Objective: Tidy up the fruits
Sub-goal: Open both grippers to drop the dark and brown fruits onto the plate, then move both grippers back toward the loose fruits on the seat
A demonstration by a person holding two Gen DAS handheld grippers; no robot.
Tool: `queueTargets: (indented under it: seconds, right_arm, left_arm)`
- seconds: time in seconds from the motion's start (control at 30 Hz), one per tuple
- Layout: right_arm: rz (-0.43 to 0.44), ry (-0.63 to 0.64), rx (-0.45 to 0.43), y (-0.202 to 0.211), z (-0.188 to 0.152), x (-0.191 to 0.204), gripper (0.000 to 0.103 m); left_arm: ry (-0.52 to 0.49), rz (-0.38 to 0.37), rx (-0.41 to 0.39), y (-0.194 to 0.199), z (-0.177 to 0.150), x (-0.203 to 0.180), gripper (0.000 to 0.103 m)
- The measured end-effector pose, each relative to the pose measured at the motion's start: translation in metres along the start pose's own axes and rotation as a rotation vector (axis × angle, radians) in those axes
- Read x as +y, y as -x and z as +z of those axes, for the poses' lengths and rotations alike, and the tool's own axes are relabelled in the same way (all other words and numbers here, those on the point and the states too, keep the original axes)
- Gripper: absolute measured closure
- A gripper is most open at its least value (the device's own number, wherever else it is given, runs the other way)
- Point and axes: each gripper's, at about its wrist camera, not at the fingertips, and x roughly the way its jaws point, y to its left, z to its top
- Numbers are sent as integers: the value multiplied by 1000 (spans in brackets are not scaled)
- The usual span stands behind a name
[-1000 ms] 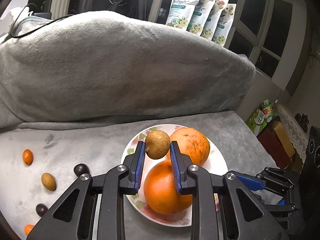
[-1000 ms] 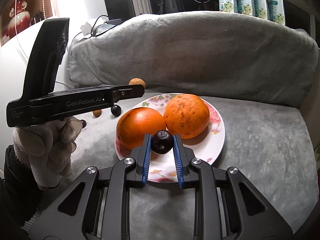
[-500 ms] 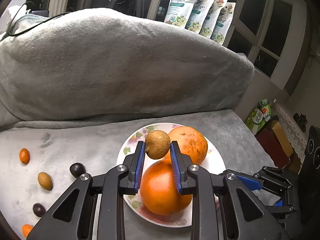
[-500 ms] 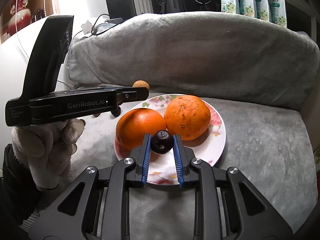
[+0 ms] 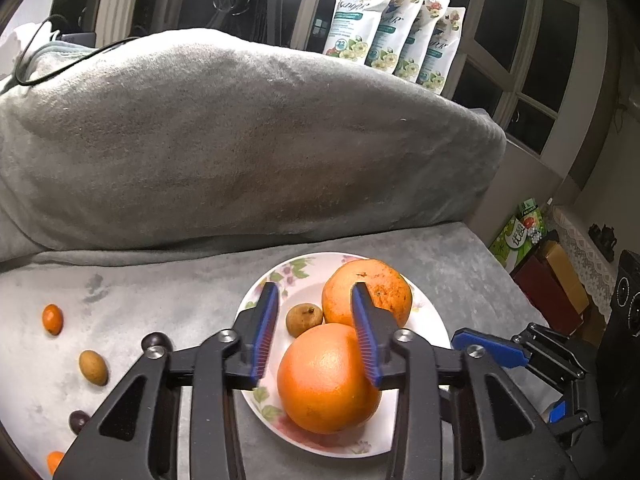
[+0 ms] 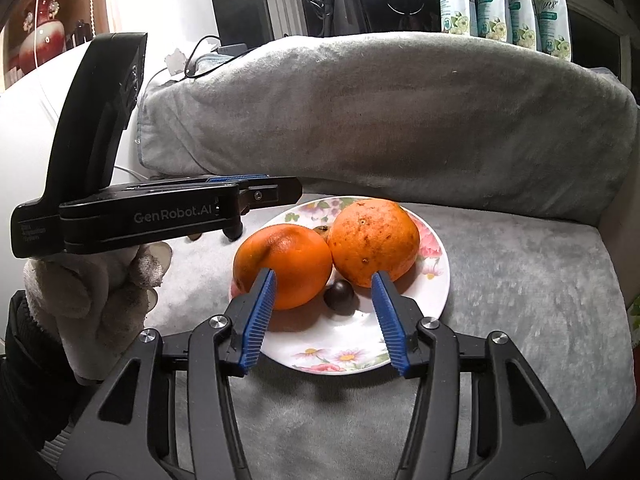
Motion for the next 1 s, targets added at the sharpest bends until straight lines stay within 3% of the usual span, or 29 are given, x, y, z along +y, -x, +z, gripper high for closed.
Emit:
queueTargets:
  seconds: [0.1, 0.2, 0.3, 0.5, 1.0]
  right_arm:
    - [-5, 5, -13, 2, -1, 1, 29]
    - [0, 10, -26, 4, -1, 2, 21]
    - [0, 15, -36, 6, -1, 3, 12]
    - [-3, 24, -34, 6, -2, 5, 7]
    - [13, 26, -62, 24, 2, 13, 4]
  left_arm:
    - [-3, 4, -16, 2, 1, -1, 39]
    - [2, 17, -31, 5, 2, 0, 24]
    - [11, 30, -34, 6, 4, 1, 23]
    - [21, 46, -27, 6, 4, 4, 23]
    - [28, 97, -82, 43, 3, 9, 23]
